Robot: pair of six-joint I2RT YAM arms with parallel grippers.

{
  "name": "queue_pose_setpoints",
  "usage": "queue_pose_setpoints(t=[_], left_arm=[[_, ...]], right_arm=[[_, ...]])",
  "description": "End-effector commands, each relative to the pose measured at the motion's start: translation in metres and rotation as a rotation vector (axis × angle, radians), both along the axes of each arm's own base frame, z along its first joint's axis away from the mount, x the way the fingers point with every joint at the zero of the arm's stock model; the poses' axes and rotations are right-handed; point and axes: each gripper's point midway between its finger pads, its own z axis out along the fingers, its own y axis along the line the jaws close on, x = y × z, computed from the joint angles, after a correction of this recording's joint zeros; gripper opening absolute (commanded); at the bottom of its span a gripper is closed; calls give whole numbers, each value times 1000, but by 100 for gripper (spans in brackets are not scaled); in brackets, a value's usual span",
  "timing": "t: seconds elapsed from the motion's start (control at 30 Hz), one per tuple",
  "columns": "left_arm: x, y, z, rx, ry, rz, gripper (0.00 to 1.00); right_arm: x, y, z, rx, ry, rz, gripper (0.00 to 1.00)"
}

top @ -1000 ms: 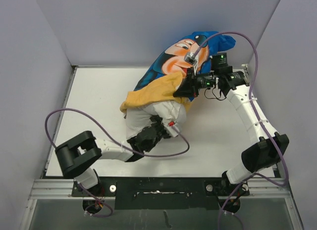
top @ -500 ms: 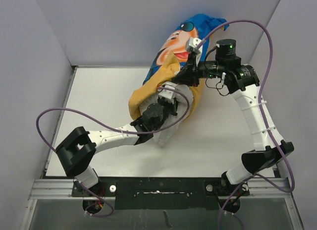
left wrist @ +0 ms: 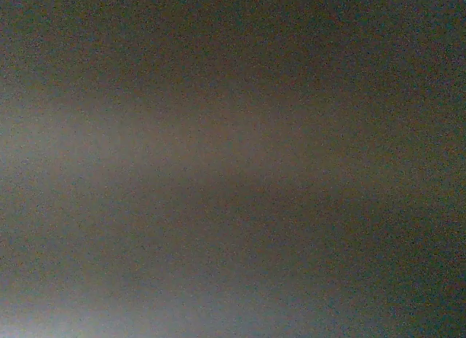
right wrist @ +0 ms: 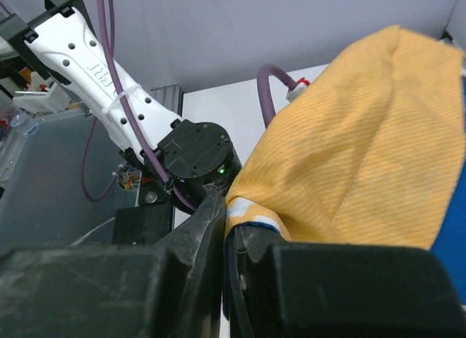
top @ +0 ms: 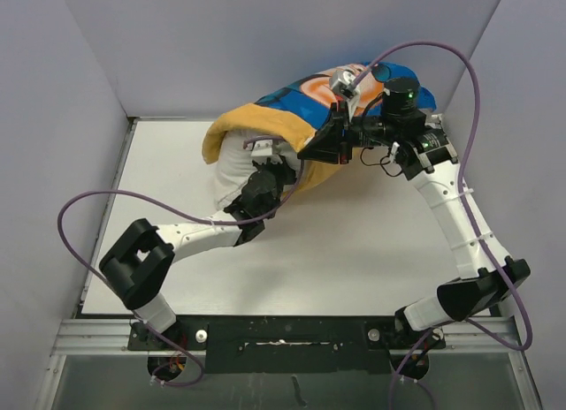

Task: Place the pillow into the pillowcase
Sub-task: Stuff the pillow into the pillowcase.

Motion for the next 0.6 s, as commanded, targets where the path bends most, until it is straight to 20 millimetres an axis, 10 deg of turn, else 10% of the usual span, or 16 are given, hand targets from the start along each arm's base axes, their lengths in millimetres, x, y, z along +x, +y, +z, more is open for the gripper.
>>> queue_pose_setpoints(t=[0.0, 0.3, 0.57], left_arm=[[15, -26, 118, -168, -335, -16, 0], [-45, -106, 98, -89, -443, -442, 0], [-38, -89, 90, -190, -328, -513, 0]], right_arm=[[-94, 1, 41, 102, 4, 318, 0], [-25, 16, 82, 134, -64, 167, 0], [-101, 84, 22, 41, 18, 383, 0]])
